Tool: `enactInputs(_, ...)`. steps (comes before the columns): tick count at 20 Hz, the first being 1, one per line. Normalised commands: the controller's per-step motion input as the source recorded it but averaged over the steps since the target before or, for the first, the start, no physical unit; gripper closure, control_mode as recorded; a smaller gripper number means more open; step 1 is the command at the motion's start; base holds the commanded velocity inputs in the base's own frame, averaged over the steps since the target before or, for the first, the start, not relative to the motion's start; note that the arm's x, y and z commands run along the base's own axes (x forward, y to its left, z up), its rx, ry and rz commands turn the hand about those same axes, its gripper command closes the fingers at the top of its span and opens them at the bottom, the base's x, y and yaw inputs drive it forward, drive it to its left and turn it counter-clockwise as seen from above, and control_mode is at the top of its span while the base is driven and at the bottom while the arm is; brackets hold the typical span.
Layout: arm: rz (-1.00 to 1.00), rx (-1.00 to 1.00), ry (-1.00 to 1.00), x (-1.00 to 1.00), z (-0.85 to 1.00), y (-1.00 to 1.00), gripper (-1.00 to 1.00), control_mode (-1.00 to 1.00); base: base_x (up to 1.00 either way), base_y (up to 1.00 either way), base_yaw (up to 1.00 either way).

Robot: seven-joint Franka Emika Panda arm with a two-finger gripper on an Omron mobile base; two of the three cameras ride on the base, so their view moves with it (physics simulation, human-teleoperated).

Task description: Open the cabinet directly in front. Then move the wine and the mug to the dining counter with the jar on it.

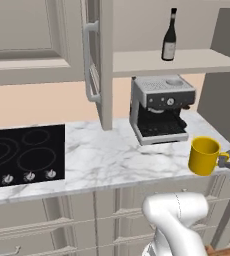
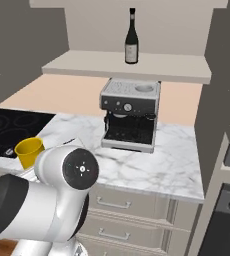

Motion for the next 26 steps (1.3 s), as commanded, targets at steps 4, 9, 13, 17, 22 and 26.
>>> enactInputs(4,0.0,0.0,0.0,0.0,0.0,0.0,1.0,1.0,-0.37,0.0,0.0)
enactInputs(9,0.0,0.0,0.0,0.0,0.0,0.0,1.0,1.0,-0.3,0.0,0.02)
enactInputs(13,0.0,0.0,0.0,0.0,0.0,0.0,1.0,1.0,-0.14,0.07,0.14)
enactInputs(17,0.0,0.0,0.0,0.0,0.0,0.0,1.0,1.0,-0.12,0.03,0.2)
enactInputs(22,0.0,0.0,0.0,0.0,0.0,0.0,1.0,1.0,-0.1,0.0,0.27)
enactInputs(26,0.0,0.0,0.0,0.0,0.0,0.0,1.0,1.0,-0.12,0.0,0.3)
